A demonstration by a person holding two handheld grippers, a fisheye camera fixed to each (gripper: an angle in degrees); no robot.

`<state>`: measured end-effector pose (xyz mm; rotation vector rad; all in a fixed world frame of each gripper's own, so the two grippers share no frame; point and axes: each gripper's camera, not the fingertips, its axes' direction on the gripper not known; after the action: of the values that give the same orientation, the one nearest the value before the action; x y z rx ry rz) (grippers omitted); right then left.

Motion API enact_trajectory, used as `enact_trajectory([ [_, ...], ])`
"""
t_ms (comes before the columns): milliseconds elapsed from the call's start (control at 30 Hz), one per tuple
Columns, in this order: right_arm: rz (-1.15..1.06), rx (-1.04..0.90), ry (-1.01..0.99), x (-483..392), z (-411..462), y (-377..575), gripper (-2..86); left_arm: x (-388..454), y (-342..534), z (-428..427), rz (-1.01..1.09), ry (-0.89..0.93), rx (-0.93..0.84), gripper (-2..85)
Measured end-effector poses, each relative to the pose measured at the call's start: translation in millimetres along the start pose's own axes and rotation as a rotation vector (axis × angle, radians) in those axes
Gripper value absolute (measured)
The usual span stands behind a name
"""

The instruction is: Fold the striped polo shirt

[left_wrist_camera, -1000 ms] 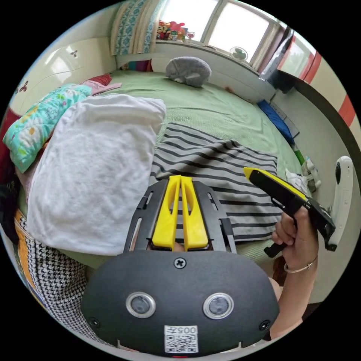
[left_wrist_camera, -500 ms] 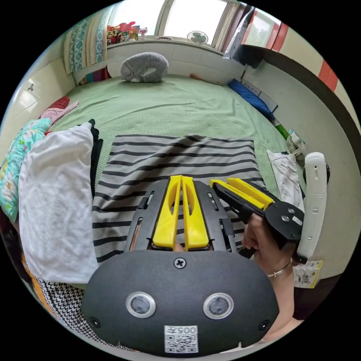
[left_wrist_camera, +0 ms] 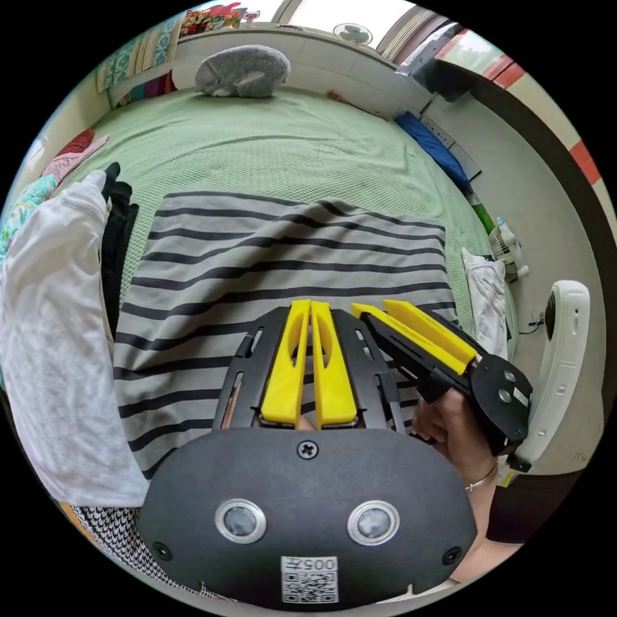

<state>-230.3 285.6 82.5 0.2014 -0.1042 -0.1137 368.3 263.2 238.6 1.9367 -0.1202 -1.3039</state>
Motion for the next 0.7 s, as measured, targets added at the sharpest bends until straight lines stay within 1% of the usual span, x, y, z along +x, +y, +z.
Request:
enact_trajectory([
  [100,-0.020,-0.068,0.040,-10,22,-5,12.2,-2,-6,20,-0.006,-0.014,-0.054,-0.2],
  [200,-0.030,-0.063,0.078,-16,38,-7,12.2,-4,-8,42,-0.003,0.032,-0.068,-0.3],
  [267,-0.022,-0.064,0.086,-19,42,-10,12.2,2,-10,51,0.060,0.031,-0.069,-0.4],
  [333,-0.006,-0.063,0.088,-21,45,-13,12.2,17,-7,55,0.163,-0.032,-0.046,-0.5],
  [433,0.017,-0.067,0.091,-23,48,-18,12.2,33,0,60,0.233,-0.105,-0.005,-0.6],
  [567,0.022,-0.069,0.114,-29,53,-23,12.1,43,3,66,0.246,-0.140,0.010,-0.5],
  [700,0.028,-0.065,0.126,-32,56,-26,12.0,45,-1,68,0.215,-0.121,-0.009,-0.4],
])
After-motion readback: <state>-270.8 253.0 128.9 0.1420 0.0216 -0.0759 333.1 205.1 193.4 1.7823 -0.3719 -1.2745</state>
